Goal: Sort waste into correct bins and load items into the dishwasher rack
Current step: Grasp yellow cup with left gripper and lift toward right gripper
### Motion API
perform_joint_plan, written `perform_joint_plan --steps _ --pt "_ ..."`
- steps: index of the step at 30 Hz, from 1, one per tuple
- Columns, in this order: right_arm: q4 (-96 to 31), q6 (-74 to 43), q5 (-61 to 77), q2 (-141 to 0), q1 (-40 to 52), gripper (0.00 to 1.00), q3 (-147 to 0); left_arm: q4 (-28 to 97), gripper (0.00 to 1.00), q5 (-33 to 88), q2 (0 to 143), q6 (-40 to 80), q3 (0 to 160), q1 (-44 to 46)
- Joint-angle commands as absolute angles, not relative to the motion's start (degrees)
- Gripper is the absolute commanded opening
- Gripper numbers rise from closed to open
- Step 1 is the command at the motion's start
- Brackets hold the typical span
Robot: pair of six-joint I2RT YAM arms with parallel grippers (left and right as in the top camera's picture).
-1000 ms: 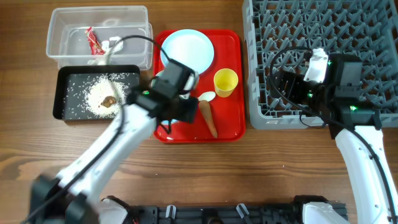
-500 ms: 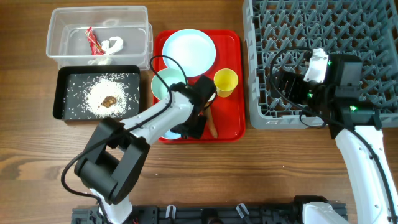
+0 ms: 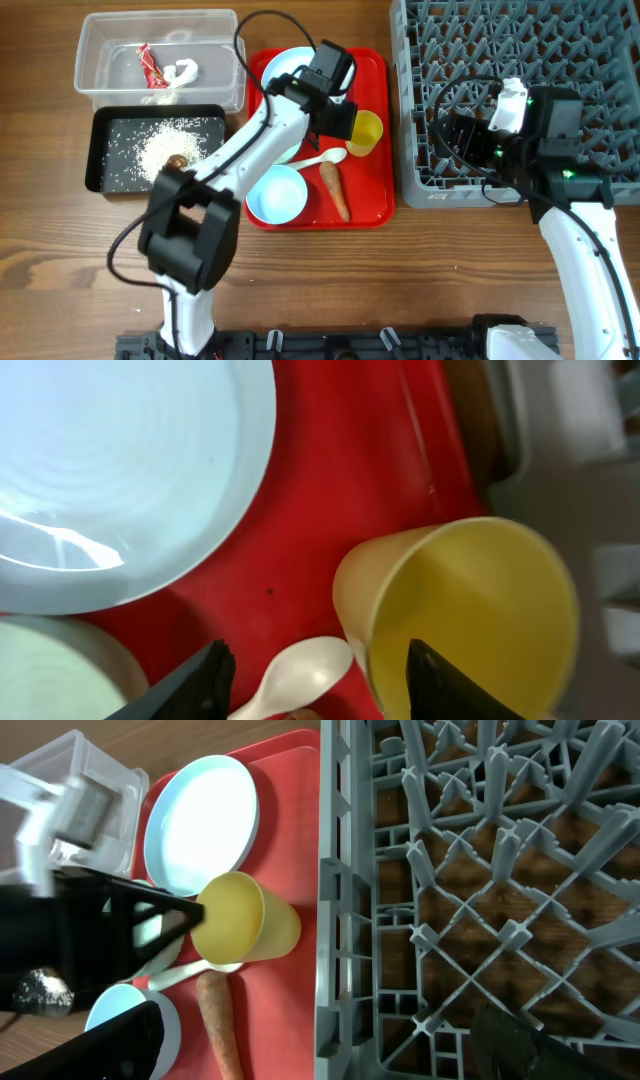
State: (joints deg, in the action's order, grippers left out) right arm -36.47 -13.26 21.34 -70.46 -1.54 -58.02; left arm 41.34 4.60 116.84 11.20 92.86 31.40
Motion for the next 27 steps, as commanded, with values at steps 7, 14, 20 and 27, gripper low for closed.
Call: perform_joint_plan --steps 7,14,20,27 --pt "-37.0 -13.5 20.4 -71.2 -1.1 1.00 -59.2 40.5 0.33 6.0 120.6 9.4 93.0 32.0" --pt "-36.9 -13.5 20.3 -71.2 -1.1 1.00 -59.2 39.4 0.04 6.3 121.9 10.0 93.3 31.6" --pt "-30.4 -11.6 32.5 -71.3 -1.1 1.00 -59.2 41.8 0.04 46.0 112.4 9.6 94.5 19.9" --pt "-8.6 -12.0 62.9 -79.0 -1.0 1.00 -59.2 40.3 0.04 81.0 111.3 9.4 94.5 10.8"
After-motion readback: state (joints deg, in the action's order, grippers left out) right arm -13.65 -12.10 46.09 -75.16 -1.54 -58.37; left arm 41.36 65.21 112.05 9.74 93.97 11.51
